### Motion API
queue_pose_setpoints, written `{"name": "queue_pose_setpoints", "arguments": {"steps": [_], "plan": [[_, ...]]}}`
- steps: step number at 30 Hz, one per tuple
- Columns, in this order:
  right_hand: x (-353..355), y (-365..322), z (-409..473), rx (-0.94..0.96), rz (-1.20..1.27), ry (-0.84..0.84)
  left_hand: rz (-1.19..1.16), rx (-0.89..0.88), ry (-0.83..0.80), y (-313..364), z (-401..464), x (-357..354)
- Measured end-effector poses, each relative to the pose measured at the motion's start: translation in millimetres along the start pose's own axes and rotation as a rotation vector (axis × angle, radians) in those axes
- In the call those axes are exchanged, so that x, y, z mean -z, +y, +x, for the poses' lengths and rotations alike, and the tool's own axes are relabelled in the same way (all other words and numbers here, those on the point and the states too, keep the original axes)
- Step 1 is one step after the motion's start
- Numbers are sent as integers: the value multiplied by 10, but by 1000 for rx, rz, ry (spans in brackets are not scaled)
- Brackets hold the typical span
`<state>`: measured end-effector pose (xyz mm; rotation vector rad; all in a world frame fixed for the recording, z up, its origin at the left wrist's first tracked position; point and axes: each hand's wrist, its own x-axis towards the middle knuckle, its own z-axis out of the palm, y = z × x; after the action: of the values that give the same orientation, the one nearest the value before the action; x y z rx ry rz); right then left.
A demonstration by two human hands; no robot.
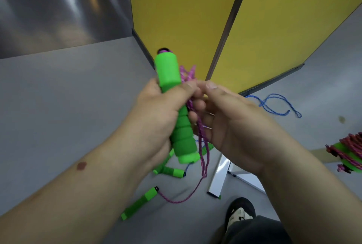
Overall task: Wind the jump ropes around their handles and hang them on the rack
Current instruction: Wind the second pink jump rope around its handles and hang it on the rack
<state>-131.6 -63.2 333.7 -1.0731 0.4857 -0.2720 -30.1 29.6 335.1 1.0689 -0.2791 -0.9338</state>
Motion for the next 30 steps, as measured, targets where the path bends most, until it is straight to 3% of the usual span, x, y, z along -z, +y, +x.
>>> {"name": "queue_pose_setpoints", "arguments": {"steps": [4,6,9,13,15,20,25,28,30], "plan": [[176,1,-70,-193,-452,-133,-95,-47,99,250,155,195],[196,-15,-105,-187,-570,-146,-135,-92,148,334,213,293],[159,-10,-64,-45,-435,-48,-97,-64,161,309,198,322],[59,12,23,214,-295,71,67,41,-43,36,48,145],[27,-8,12,261,-304,143,181,47,-71,-84,-7,83],[12,-37,-7,173,-214,237,195,45,-96,-131,-48,8],[-26,45,21,-7,-22,114,123,-13,-46,-88,-5,1],[61,55,-26,-216,-195,-80,19,-33,91,65,86,80],[110,45,-63,-210,-343,-98,-2,-74,159,157,155,174]]}}
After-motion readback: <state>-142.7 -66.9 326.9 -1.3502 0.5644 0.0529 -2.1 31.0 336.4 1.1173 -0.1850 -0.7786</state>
